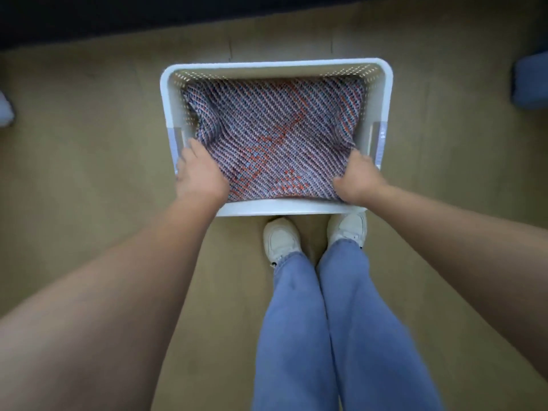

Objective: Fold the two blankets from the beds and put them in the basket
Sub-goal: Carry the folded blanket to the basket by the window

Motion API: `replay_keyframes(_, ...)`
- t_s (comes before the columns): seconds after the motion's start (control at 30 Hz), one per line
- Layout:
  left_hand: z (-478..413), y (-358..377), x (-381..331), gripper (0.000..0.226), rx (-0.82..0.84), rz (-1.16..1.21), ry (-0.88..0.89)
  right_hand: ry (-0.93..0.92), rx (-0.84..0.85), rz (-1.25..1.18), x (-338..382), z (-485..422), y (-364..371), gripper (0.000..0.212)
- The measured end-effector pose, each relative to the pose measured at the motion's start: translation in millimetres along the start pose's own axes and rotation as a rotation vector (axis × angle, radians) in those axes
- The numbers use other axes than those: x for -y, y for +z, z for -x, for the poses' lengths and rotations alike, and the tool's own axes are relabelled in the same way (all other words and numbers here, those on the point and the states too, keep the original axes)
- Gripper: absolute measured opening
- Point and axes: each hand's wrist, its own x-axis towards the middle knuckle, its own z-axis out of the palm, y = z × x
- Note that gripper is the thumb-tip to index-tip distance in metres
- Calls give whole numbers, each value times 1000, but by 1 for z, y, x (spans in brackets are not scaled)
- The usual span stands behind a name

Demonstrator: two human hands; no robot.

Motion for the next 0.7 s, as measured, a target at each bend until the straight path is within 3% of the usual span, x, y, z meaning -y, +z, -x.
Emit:
replay_keyframes(0.1, 55, -31, -14, 51, 121, -30, 55, -90, 60, -19, 2, 55, -26, 38)
replay_keyframes(0.23, 121, -74, -38, 39, 213, -167, 262, -133, 24, -86, 0, 128, -57, 34)
replay_keyframes(0.47, 249, -169, -98, 40, 119, -311, 533, -83, -201, -240, -25, 275, -112, 44)
replay_keyframes(0.7, 419, -203, -139, 35, -8, -472, 940, -21, -444, -330, -114, 451, -106, 49)
